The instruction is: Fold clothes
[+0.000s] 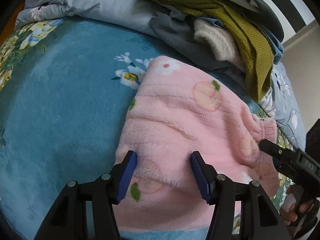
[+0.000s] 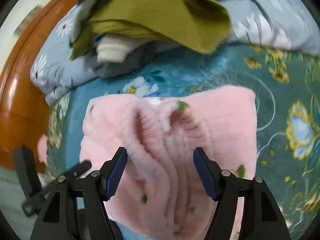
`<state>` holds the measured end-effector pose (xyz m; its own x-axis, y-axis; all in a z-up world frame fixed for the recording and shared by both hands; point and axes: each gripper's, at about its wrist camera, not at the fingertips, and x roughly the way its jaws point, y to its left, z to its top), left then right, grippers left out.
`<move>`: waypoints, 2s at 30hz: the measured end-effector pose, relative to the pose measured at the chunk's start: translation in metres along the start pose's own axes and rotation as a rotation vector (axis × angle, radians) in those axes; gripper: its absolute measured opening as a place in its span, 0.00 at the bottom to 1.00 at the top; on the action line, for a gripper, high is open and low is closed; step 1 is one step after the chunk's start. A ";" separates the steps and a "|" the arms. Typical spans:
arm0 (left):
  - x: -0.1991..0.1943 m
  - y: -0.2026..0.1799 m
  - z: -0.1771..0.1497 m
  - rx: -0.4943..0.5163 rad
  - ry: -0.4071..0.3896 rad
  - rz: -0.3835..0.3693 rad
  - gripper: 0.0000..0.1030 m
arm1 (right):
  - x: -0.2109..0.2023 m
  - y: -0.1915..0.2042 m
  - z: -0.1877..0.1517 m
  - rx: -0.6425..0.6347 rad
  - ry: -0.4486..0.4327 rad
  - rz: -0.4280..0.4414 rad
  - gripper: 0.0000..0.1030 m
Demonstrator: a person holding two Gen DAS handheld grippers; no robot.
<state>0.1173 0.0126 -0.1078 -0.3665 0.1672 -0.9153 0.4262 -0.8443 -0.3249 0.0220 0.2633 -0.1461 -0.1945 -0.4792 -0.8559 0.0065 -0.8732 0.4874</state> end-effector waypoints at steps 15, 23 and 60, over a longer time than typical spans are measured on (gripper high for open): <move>-0.031 0.005 -0.001 -0.036 -0.029 -0.072 0.63 | -0.071 0.008 0.000 0.042 -0.127 0.123 0.20; -0.009 -0.008 -0.010 0.014 0.034 -0.036 0.64 | -0.085 -0.057 -0.003 0.166 -0.129 0.055 0.20; 0.017 -0.057 0.001 0.211 0.071 -0.062 0.71 | -0.056 -0.055 0.004 0.049 -0.106 -0.073 0.34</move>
<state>0.0858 0.0630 -0.1048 -0.3241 0.2512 -0.9120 0.2199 -0.9177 -0.3309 0.0287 0.3380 -0.1245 -0.2957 -0.3999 -0.8675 -0.0587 -0.8988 0.4344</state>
